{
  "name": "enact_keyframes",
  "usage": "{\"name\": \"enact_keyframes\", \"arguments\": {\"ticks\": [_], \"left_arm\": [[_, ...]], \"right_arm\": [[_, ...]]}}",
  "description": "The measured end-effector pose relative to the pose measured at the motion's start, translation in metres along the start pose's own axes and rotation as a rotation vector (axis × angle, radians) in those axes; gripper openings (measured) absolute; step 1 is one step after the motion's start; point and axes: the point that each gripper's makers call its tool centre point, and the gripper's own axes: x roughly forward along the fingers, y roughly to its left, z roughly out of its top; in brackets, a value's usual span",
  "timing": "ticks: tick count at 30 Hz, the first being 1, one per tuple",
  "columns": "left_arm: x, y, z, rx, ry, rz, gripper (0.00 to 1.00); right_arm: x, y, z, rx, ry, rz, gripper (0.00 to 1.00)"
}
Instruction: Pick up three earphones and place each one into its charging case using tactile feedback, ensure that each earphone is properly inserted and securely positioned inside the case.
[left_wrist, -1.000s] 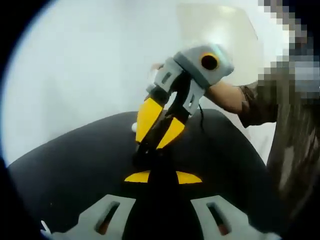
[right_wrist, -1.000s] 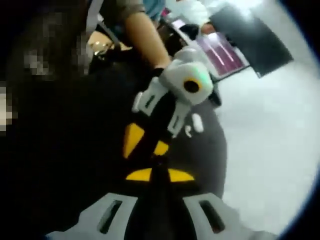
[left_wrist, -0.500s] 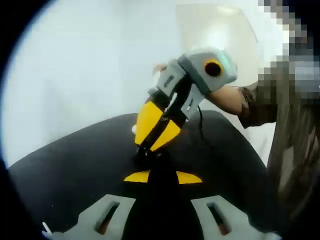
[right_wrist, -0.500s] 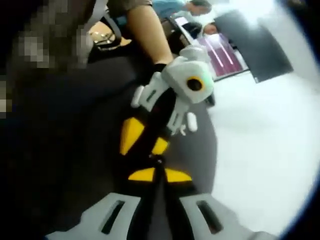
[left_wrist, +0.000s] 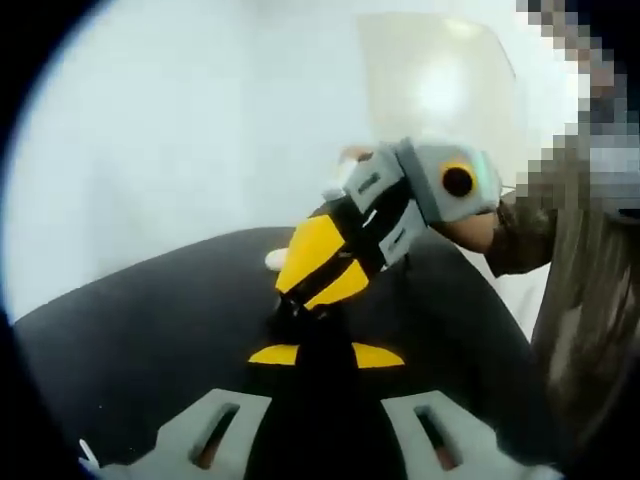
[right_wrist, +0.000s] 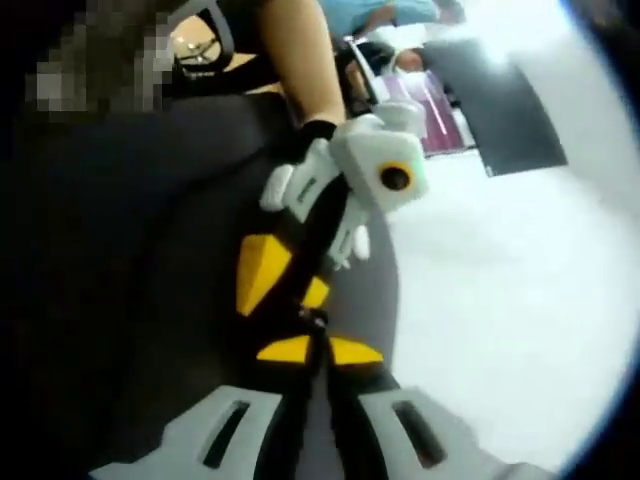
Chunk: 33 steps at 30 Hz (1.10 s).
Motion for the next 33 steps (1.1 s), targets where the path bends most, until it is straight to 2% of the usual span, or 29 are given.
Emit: {"name": "enact_keyframes", "arguments": {"ticks": [8,11,15,17,19,21,22,24,25,28,29,31,32,33], "left_arm": [[0.000,-0.001,-0.001,0.002,0.003,0.003,0.15],[0.000,-0.002,-0.001,0.006,0.004,0.005,0.15],[0.000,-0.002,-0.001,0.006,0.006,0.009,0.15],[0.000,-0.002,-0.002,0.010,0.007,0.010,0.15],[0.000,-0.002,-0.002,0.011,0.007,0.010,0.15],[0.000,-0.003,-0.002,0.011,0.007,0.009,0.15],[0.000,-0.003,-0.002,0.012,0.007,0.009,0.15],[0.000,-0.004,-0.001,0.016,0.007,0.009,0.15],[0.000,-0.005,-0.001,0.018,0.007,0.009,0.15],[0.000,-0.006,-0.002,0.036,0.008,0.012,0.15],[0.000,-0.007,-0.001,0.044,0.008,0.014,0.14],[0.000,-0.007,-0.001,0.051,0.009,0.015,0.14],[0.000,-0.006,-0.001,0.052,0.009,0.015,0.14],[0.000,-0.006,-0.002,0.053,0.009,0.015,0.14]], "right_arm": [[-0.004,0.000,-0.003,0.014,0.012,-0.044,0.07],[-0.007,0.000,-0.003,0.055,0.001,-0.058,0.07],[-0.016,-0.008,-0.010,0.113,0.019,-0.116,0.04],[-0.024,-0.005,-0.013,0.186,0.004,-0.115,0.04],[-0.029,-0.003,-0.019,0.218,0.011,-0.120,0.04],[-0.033,-0.004,-0.024,0.304,0.014,-0.129,0.04],[-0.033,-0.004,-0.022,0.344,-0.003,-0.124,0.04],[-0.030,-0.003,-0.017,0.498,-0.042,-0.085,0.06],[-0.028,-0.003,-0.015,0.547,-0.052,-0.066,0.07],[-0.021,-0.008,-0.010,0.637,-0.068,-0.048,0.07],[-0.019,-0.011,-0.008,0.625,-0.074,-0.051,0.09],[-0.017,-0.011,-0.002,0.513,-0.084,-0.049,0.13],[-0.016,-0.009,0.002,0.403,-0.086,-0.037,0.13],[-0.015,-0.004,0.006,0.231,-0.067,-0.020,0.13]]}}
